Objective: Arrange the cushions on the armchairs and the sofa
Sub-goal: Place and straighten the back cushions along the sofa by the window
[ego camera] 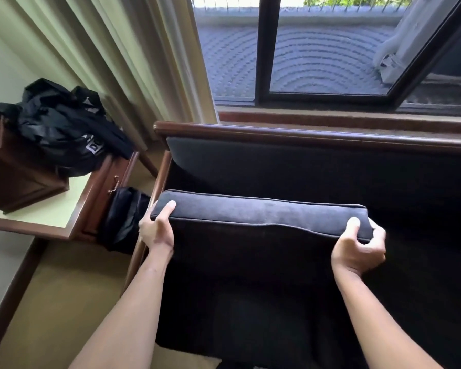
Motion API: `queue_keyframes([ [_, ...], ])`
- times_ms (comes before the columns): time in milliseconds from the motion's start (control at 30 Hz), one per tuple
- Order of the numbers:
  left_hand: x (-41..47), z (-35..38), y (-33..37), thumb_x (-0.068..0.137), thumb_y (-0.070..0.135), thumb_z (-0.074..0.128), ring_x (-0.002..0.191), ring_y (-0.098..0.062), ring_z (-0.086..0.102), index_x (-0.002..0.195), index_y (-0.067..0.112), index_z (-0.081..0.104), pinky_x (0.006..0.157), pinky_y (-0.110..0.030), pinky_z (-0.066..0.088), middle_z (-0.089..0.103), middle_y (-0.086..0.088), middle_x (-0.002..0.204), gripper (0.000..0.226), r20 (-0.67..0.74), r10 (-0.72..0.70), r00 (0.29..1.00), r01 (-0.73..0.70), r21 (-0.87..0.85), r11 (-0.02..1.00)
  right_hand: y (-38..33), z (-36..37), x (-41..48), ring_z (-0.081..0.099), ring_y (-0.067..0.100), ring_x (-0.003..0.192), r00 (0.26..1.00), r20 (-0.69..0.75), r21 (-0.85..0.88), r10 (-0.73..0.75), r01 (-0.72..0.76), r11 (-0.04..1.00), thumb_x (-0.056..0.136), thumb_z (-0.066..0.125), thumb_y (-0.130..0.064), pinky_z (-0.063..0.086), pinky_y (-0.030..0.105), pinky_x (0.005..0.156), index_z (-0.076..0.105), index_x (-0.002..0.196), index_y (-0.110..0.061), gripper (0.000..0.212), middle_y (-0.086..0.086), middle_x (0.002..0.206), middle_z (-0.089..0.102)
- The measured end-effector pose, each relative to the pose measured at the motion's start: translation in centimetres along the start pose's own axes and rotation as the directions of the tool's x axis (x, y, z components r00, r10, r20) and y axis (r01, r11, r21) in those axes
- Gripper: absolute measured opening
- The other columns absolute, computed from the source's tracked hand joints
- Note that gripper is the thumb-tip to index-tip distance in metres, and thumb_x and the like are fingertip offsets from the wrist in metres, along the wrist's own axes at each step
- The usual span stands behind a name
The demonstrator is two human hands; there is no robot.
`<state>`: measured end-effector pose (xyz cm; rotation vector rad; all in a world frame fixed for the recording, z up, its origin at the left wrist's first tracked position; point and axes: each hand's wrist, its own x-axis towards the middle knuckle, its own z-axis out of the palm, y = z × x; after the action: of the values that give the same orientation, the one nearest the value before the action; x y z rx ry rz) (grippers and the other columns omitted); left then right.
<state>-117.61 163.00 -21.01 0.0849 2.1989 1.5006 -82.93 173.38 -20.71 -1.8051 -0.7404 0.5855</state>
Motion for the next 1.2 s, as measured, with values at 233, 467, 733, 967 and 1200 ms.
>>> queue_keyframes([
  [233, 4.3, 2.6, 5.2, 0.075, 0.053, 0.078, 0.113, -0.019, 0.071, 0.122, 0.022, 0.081, 0.108, -0.036, 0.053, 0.079, 0.002, 0.119, 0.057, -0.031, 0.096, 0.995, -0.096, 0.009, 0.995, -3.8, 4.8, 0.4, 0.062, -0.001, 0.076, 0.994, -0.113, 0.064, -0.001, 0.009, 0.998, 0.084, 0.063, -0.033, 0.048, 0.018, 0.078, 0.071, 0.107, -0.018, 0.028, -0.010, 0.088, 0.069],
  [467, 9.1, 6.2, 9.3, 0.073, 0.053, 0.086, 0.100, -0.009, 0.072, 0.116, 0.024, 0.083, 0.089, -0.016, 0.050, 0.078, 0.014, 0.099, 0.052, -0.055, 0.105, 0.993, -0.108, -0.056, 0.993, -5.8, 12.0, 2.6, 0.062, 0.004, 0.083, 0.993, -0.115, 0.077, -0.040, 0.049, 0.996, 0.084, 0.063, -0.035, 0.049, 0.020, 0.082, 0.072, 0.109, -0.016, 0.033, -0.007, 0.093, 0.072],
  [733, 14.5, 10.1, 7.6, 0.074, 0.044, 0.086, 0.115, -0.015, 0.069, 0.130, 0.025, 0.077, 0.105, -0.028, 0.053, 0.072, 0.006, 0.127, 0.059, 0.027, 0.079, 0.997, -0.079, -0.014, 0.997, -3.0, 18.1, 5.2, 0.066, 0.031, 0.097, 0.992, 0.004, -0.165, -0.125, 0.123, 0.979, 0.089, 0.060, -0.040, 0.045, 0.030, 0.087, 0.066, 0.113, -0.018, 0.033, 0.007, 0.100, 0.074],
  [967, 16.6, 12.7, 7.0, 0.095, 0.043, 0.076, 0.107, -0.011, 0.056, 0.130, 0.016, 0.071, 0.095, -0.016, 0.036, 0.066, 0.004, 0.118, 0.045, 0.032, 0.220, 0.975, -0.222, 0.185, 0.957, -0.6, 20.0, 6.6, 0.063, 0.040, 0.095, 0.964, 0.037, -0.231, -0.264, 0.265, 0.936, 0.094, 0.053, -0.039, 0.045, 0.041, 0.081, 0.058, 0.111, -0.009, 0.035, 0.017, 0.106, 0.069],
  [1200, 16.8, 12.2, 7.2, 0.107, 0.044, 0.057, 0.121, -0.041, 0.062, 0.139, 0.003, 0.061, 0.104, -0.044, 0.045, 0.066, -0.020, 0.131, 0.052, 0.145, 0.324, 0.935, -0.353, 0.475, 0.806, -2.0, 18.0, 7.3, 0.054, 0.043, 0.111, 0.925, 0.347, -0.309, -0.156, 0.270, 0.912, 0.102, 0.047, -0.035, 0.042, 0.043, 0.089, 0.044, 0.127, 0.001, 0.043, 0.028, 0.132, 0.048],
])
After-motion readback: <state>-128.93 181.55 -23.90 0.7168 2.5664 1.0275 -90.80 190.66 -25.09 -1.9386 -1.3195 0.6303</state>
